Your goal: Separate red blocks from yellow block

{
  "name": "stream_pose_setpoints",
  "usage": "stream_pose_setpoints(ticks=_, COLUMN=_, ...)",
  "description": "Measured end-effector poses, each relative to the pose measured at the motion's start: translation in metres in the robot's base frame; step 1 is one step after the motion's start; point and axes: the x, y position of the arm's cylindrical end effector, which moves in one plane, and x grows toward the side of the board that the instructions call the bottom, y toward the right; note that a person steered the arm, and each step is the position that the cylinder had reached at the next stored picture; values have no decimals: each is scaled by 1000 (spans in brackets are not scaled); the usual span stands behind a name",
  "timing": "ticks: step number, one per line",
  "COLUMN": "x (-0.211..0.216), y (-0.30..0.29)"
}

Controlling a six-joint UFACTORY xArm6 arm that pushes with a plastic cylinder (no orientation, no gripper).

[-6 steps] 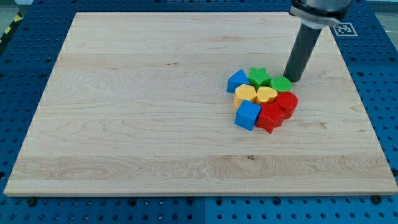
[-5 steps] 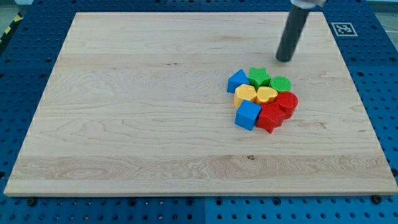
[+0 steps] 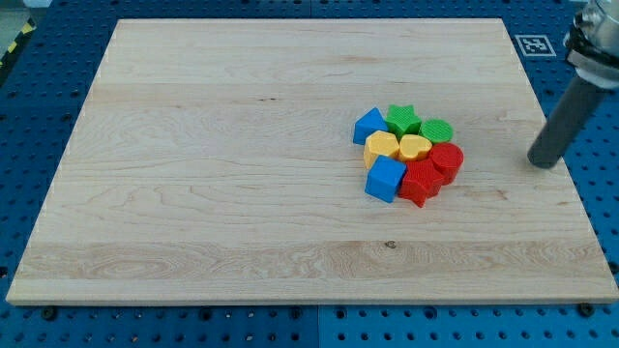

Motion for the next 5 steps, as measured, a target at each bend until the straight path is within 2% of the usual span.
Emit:
stream_pose_setpoints(ticks=1, x=3, y=-19)
stream_pose_setpoints(ticks=2, x=-26, y=-41)
stream_pose_setpoints(ticks=5, x=-13, y=-117)
